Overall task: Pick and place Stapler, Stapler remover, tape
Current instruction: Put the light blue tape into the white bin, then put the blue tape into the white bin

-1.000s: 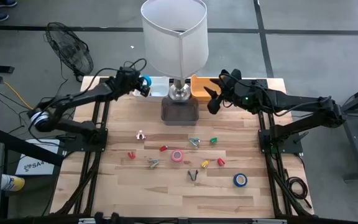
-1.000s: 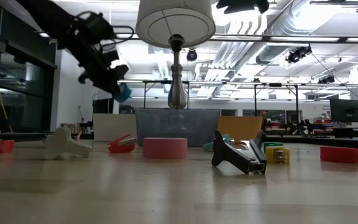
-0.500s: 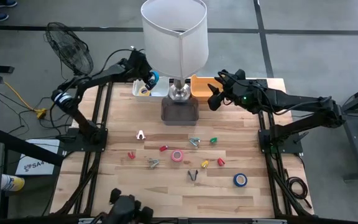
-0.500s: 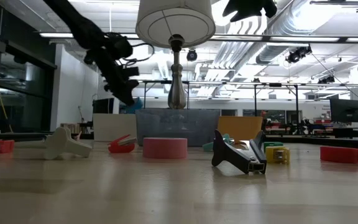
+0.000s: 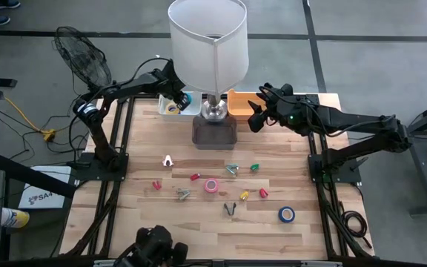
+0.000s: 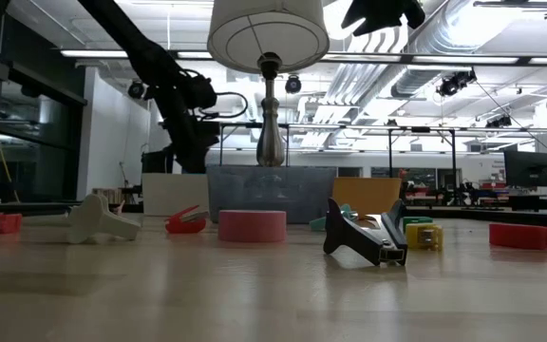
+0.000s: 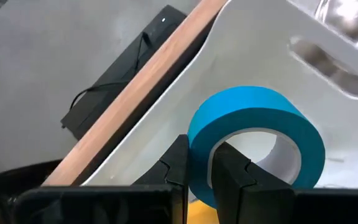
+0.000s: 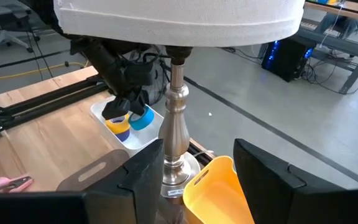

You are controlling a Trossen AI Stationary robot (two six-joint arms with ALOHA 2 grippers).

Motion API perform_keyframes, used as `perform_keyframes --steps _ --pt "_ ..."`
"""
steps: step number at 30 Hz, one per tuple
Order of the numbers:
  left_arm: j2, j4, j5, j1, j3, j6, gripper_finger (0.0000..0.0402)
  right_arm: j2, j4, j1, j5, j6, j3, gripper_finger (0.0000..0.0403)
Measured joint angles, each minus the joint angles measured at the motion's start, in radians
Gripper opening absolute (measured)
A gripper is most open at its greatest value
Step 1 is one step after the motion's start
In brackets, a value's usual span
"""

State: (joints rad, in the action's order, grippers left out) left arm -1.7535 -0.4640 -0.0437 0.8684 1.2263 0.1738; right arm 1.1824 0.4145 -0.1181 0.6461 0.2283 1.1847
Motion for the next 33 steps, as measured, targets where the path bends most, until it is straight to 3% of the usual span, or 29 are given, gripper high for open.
perform_keyframes --steps 21,33 --pt "-0.009 -0.046 0.008 -0.04 0.0 -0.06 0.0034 0.0 0.003 0.0 -0.003 0.0 0.0 0.0184" --pt "-0.013 -0.085 0.018 -0.037 0.0 -0.077 0.0164 0.0 0.004 0.0 -0.052 0.007 0.0 0.0185"
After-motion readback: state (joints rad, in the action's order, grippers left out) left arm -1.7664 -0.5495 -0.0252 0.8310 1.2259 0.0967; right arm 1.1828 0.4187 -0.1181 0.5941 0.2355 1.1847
